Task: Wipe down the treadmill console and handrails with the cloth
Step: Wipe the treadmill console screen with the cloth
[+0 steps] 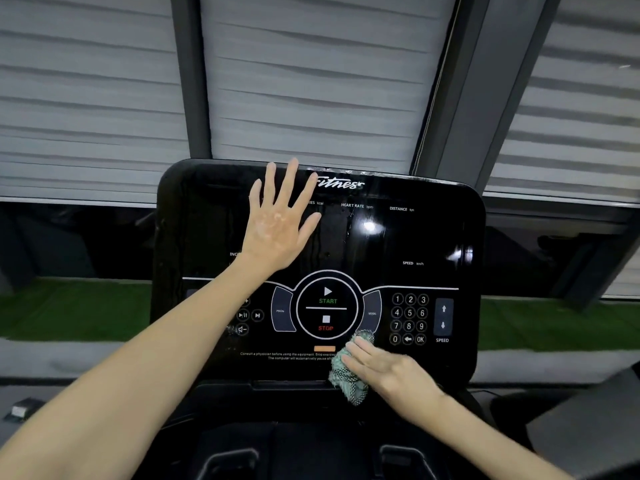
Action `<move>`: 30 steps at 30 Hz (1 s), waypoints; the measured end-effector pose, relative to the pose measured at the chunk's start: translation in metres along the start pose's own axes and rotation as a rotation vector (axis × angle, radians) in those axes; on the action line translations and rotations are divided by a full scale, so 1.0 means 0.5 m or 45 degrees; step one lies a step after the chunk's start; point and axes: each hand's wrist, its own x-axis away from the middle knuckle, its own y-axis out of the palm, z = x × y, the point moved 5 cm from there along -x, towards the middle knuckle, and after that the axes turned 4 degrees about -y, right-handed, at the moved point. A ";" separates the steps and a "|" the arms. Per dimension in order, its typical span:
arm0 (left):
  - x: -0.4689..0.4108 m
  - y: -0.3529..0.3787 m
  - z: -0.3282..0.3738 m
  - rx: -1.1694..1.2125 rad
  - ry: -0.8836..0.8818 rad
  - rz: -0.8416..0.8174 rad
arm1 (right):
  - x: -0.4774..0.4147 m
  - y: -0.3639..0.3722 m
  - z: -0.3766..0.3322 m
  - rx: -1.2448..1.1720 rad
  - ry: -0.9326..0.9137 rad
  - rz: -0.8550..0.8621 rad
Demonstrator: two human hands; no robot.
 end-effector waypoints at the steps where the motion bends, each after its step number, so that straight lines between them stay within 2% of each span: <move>1: 0.000 0.000 0.000 0.000 -0.005 0.001 | -0.020 -0.020 0.011 0.014 -0.032 0.003; 3: 0.001 0.001 0.000 -0.002 -0.007 -0.003 | -0.078 -0.077 0.050 0.080 0.024 0.049; 7: -0.001 -0.002 0.001 0.008 -0.010 -0.017 | -0.223 -0.222 0.194 0.247 0.298 0.312; 11: 0.002 -0.006 0.001 0.019 0.001 -0.017 | -0.304 -0.292 0.264 0.259 0.420 0.335; 13: 0.000 -0.008 0.000 0.022 0.010 -0.016 | -0.297 -0.285 0.234 0.225 0.414 0.378; 16: -0.001 -0.009 -0.002 0.027 0.008 -0.018 | -0.230 -0.194 0.147 0.102 0.290 0.360; 21: 0.002 -0.009 -0.005 0.034 0.033 -0.049 | -0.063 0.007 -0.016 -0.026 -0.085 0.049; 23: 0.003 -0.010 -0.008 0.036 0.041 -0.054 | -0.054 0.006 -0.022 0.005 -0.218 -0.007; 25: 0.002 -0.012 -0.012 0.036 0.052 -0.050 | -0.089 -0.034 0.005 0.102 -0.295 0.035; 27: 0.004 -0.015 -0.019 0.026 0.073 -0.045 | -0.147 -0.102 0.051 0.196 -0.213 0.159; 30: 0.017 -0.020 -0.040 -0.020 0.059 -0.025 | -0.242 -0.210 0.148 0.349 0.080 0.336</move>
